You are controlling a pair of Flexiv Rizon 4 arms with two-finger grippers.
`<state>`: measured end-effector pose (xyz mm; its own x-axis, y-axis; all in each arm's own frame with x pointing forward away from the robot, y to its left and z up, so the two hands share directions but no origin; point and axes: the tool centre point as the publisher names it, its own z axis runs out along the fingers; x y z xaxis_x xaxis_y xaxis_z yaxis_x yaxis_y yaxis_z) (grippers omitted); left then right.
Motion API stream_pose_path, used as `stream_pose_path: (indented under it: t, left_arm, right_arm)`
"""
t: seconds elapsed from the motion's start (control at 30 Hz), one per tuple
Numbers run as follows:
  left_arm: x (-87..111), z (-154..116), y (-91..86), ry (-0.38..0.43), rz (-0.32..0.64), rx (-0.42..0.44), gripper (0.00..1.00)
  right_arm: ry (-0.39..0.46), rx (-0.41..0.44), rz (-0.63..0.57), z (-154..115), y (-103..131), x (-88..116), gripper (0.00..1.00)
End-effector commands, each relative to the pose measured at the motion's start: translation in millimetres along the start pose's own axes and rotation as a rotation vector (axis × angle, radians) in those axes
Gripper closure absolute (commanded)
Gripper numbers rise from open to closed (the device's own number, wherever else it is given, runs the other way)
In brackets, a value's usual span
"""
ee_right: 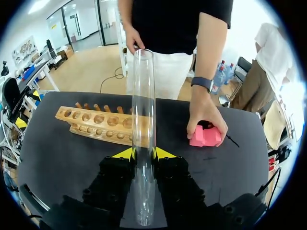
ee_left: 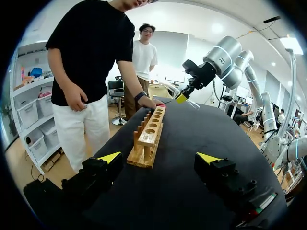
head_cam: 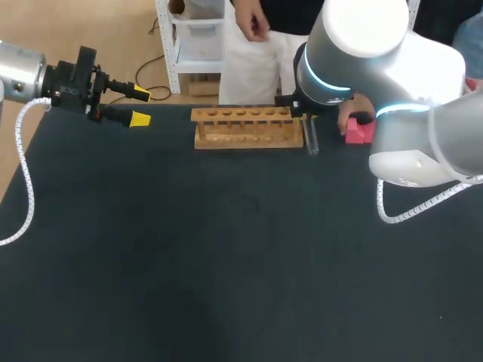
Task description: Grasp the test tube, adjust it, and insert it.
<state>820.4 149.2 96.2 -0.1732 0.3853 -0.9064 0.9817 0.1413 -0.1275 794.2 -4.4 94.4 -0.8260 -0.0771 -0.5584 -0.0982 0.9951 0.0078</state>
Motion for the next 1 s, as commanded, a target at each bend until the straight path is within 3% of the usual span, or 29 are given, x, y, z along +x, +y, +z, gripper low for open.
stream_pose_path:
  t: [0.03,1.0]
  left_arm:
    - [1.0,0.0,0.3,-0.002,0.003,0.000,0.00]
    - [1.0,0.0,0.3,-0.002,0.003,0.000,0.00]
  right_arm:
    - [-0.017,0.007,0.004,-2.7,-0.2,1.1,1.00]
    - [-0.044,0.009,0.002,-10.2,1.1,-0.4,1.00]
